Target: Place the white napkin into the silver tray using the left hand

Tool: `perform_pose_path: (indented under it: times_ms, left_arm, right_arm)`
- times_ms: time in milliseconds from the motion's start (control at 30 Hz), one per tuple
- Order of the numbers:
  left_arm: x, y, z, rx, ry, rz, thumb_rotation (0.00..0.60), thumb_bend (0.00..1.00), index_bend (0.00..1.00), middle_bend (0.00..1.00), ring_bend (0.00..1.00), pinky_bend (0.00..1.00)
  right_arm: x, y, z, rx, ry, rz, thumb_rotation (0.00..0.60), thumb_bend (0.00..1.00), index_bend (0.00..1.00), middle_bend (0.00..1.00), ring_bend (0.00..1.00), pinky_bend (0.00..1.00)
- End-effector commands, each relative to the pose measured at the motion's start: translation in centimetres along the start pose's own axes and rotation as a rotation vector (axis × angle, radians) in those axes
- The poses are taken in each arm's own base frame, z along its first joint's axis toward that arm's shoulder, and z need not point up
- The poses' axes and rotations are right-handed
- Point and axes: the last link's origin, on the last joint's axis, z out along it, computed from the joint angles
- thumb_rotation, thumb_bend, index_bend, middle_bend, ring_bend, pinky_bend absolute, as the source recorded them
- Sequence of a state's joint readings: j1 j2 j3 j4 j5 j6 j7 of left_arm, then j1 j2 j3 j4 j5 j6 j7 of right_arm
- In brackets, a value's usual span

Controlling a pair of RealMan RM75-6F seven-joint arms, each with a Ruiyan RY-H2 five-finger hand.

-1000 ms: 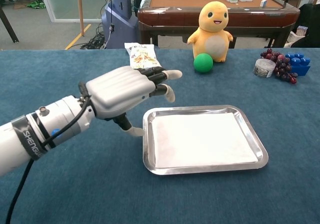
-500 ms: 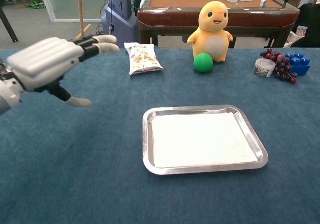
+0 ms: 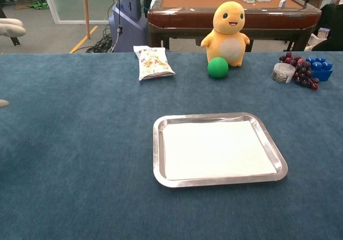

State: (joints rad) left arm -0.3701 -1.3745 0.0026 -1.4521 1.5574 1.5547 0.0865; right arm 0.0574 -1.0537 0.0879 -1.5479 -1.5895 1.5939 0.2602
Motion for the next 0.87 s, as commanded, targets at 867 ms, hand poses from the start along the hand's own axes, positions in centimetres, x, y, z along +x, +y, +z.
perform_pose_path:
  times_ms: [867]
  left_arm:
    - [4.1, -3.6, -7.4, 0.233, 0.072, -0.028, 0.600, 0.14, 0.10, 0.19, 0.12, 0.18]
  right_arm:
    - [-2.6, -0.5, 1.5, -0.005, -0.097, -0.068, 0.600, 0.21, 0.49, 0.35, 0.27, 0.38]
